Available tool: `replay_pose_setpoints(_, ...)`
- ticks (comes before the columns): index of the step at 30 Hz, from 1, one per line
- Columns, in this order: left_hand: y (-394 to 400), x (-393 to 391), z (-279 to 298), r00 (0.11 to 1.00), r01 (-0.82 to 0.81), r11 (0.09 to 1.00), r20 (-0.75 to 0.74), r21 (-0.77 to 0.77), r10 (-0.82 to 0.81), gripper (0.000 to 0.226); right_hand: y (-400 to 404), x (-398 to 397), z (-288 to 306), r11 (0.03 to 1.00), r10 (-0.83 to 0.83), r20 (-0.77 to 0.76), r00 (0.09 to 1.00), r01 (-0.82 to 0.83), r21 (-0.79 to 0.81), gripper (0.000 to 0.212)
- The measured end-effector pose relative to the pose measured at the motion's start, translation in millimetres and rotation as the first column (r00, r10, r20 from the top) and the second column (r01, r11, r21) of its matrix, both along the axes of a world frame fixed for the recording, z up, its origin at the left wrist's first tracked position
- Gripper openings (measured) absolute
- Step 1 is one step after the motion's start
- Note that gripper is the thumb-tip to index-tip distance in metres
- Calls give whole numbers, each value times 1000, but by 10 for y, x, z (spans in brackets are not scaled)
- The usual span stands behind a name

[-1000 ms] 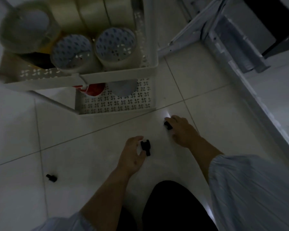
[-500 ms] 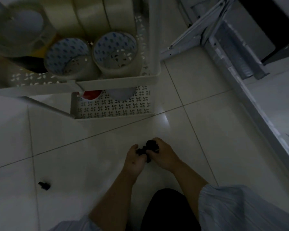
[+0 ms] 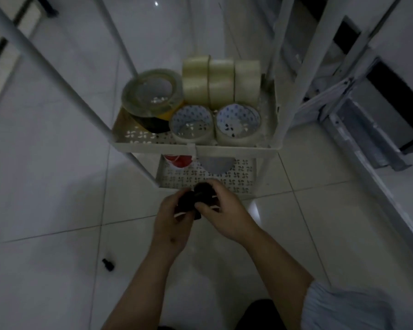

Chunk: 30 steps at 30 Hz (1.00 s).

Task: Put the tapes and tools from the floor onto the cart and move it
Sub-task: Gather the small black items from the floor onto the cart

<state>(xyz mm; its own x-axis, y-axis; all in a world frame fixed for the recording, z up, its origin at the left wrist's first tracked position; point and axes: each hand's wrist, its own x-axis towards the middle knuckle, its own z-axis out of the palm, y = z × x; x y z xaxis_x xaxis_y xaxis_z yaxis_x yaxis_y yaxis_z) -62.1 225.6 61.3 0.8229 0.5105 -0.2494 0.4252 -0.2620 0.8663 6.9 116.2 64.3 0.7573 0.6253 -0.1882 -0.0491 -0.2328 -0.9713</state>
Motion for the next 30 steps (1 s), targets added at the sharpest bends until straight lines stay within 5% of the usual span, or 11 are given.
replay_pose_setpoints(7, 623, 151, 781, 949, -34, 934, 303, 355, -81, 37, 493, 155, 821, 999, 45, 383, 923, -44, -10, 35)
replay_pose_setpoints(9, 764, 265, 924, 925, -22, 893, 349, 450, -153, 33, 635, 256, 888, 998, 27, 583, 812, 14, -67, 27)
replay_pose_setpoints(12, 912, 442, 996, 910, 51, 811, 308, 582, -278, 31, 810, 423, 874, 893, 46, 854, 518, 363, -267, 32)
replay_pose_setpoints(18, 1084, 736, 809, 944, 111, 768, 175, 631, -279, 39, 1013, 547, 849, 756, 153, 816, 557, 466, -460, 38)
replay_pose_setpoints(22, 1089, 763, 844, 965, 101, 775, 129, 624, -230, 55, 1090, 538, 717, 712, 194, 868, 456, 544, -445, 30)
replay_pose_setpoints(27, 1062, 644, 761, 948, 49, 717, 195, 695, -254, 34, 1069, 540, 512, 768, 113, 904, 412, 541, -342, 17)
replay_pose_setpoints(30, 1062, 569, 665, 950, 125, 653, 100, 747, -297, 32, 1044, 527, 500, 785, 132, 898, 420, 508, -354, 31)
